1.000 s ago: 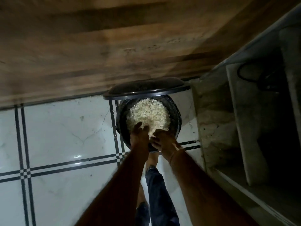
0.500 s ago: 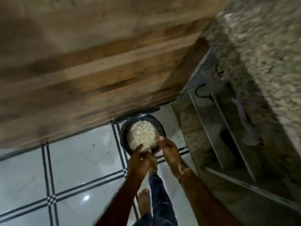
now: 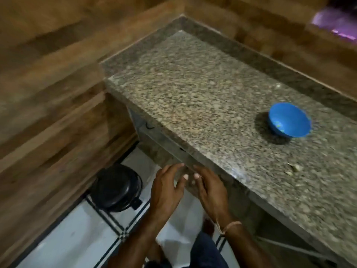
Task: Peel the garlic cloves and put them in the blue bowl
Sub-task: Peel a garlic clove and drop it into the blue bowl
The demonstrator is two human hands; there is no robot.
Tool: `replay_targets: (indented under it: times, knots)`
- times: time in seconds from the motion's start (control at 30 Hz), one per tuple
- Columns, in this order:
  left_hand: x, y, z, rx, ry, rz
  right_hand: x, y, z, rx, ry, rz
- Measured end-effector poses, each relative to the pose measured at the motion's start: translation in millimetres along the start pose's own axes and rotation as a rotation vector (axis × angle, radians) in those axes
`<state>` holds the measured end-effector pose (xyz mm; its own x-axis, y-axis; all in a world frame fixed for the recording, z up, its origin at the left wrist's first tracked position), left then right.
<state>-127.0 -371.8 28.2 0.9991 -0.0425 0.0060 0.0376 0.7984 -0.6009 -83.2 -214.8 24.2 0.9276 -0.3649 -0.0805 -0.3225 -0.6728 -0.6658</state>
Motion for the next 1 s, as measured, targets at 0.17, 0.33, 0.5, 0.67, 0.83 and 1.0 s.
replay_targets:
  times: [0.17,0.33,0.5,0.67,0.83,1.0]
  knots:
    - [3.9,88.2,80.4,-0.004,0.132,-0.104,-10.9,-104.1,68.4,0.012,0.086,0.172]
    - [23.9,188.6,139.2,-0.004,0.177,-0.252,-12.6,-176.6,152.3,0.045,0.158,0.231]
    - [22.7,266.3,179.0,-0.091,0.228,-0.318,-17.2,-231.2,225.3,0.033,0.187,0.305]
    - [9.7,327.8,214.6,-0.209,0.373,-0.349,-39.6,-266.1,283.6,0.272,0.291,0.346]
    - [9.5,358.8,217.5,-0.258,0.421,-0.361,-60.3,-263.3,302.3,0.453,0.31,0.2]
    - [10.8,354.8,224.9,-0.226,0.432,-0.35,-61.9,-265.9,293.7,0.482,0.33,0.212]
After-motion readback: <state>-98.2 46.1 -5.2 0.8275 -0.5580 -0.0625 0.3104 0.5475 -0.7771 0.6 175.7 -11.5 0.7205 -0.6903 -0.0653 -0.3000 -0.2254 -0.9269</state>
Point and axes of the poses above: each hand's wrist, its own x-axis away from the middle knuckle, its own y-axis out of the palm, z = x × y, the point moved 10 cm from there along -x, towards the middle knuckle, and after that the axes turned 11 degrees about z, right-handed, at the moved point
